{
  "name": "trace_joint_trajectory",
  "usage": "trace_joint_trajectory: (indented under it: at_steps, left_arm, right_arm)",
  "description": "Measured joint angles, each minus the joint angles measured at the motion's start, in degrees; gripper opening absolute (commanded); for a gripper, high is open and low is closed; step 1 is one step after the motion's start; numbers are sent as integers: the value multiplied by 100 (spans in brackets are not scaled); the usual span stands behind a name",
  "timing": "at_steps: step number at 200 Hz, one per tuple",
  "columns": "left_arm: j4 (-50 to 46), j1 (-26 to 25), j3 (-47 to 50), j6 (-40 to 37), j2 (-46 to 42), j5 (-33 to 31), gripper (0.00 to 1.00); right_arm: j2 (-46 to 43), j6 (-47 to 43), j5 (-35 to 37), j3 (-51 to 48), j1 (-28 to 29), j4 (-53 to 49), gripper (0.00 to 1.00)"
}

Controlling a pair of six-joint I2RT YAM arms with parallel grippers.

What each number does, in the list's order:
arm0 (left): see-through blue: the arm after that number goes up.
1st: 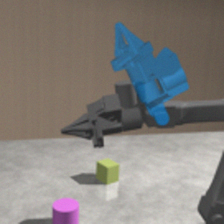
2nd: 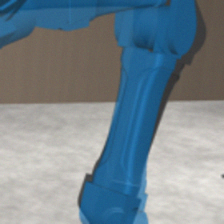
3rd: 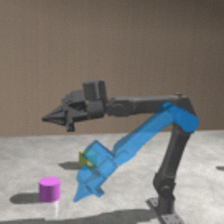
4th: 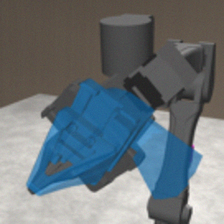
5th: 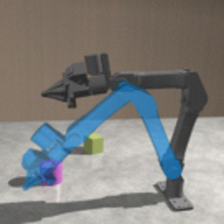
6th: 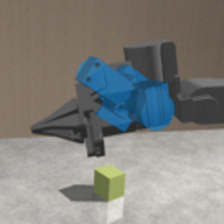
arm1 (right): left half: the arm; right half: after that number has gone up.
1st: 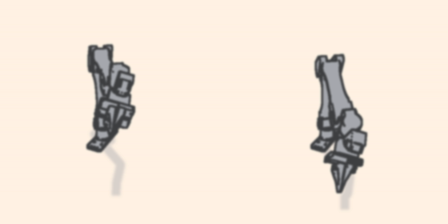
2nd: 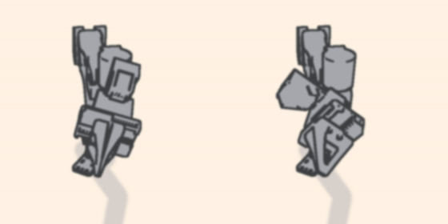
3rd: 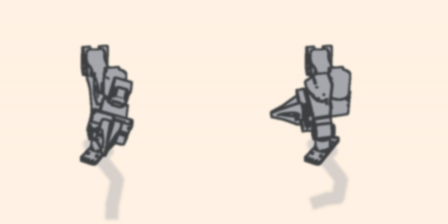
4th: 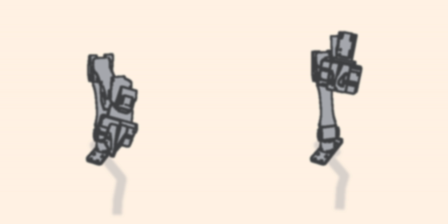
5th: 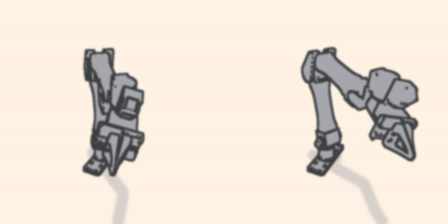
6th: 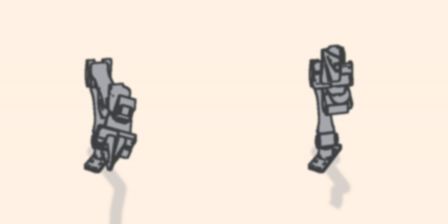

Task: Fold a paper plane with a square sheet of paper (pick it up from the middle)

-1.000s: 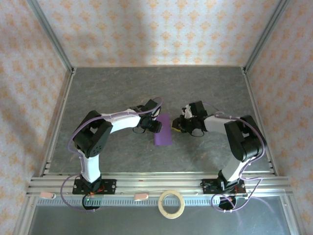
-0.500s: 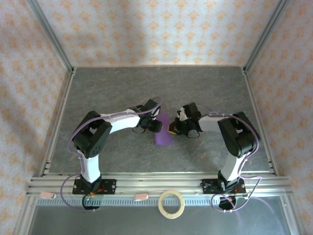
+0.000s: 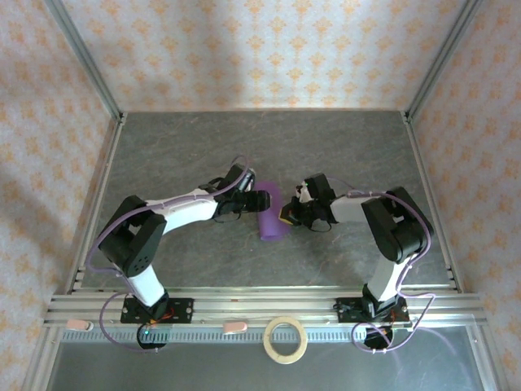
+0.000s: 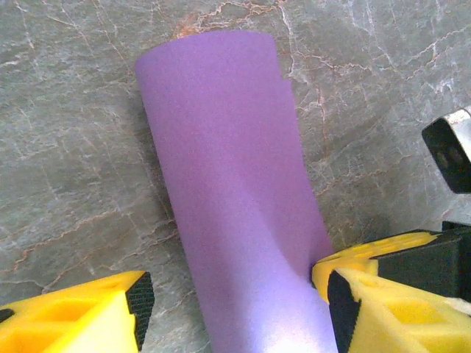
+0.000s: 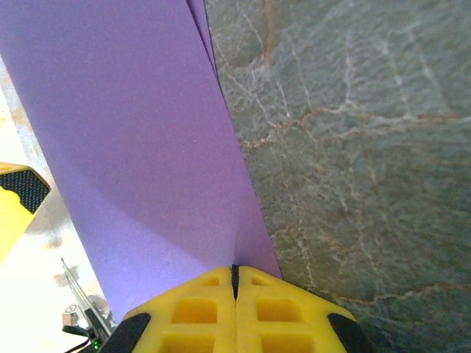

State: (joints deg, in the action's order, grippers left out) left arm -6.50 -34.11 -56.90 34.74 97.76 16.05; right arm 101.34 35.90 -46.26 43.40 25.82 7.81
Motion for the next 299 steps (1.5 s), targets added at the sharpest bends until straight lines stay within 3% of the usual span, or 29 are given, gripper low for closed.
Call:
trace_joint_trajectory:
  at_steps: [83,130,169,299]
  left_arm:
    - [179,-170,59,389,332,-144,67]
    - [190,-260,61,409,468,-177,55]
    - [72,-260,57,20,516,-262,52]
    - [-837,-205,-442,-1397,603,-428,53]
  right_arm:
    - [-26,166,-4,-146,28,254,1]
    - [-35,203,-22,-146,28,258,5]
    - [-131,160,-24,-105,28,160,15]
    - [-501,142,24,-68,-221,61,16]
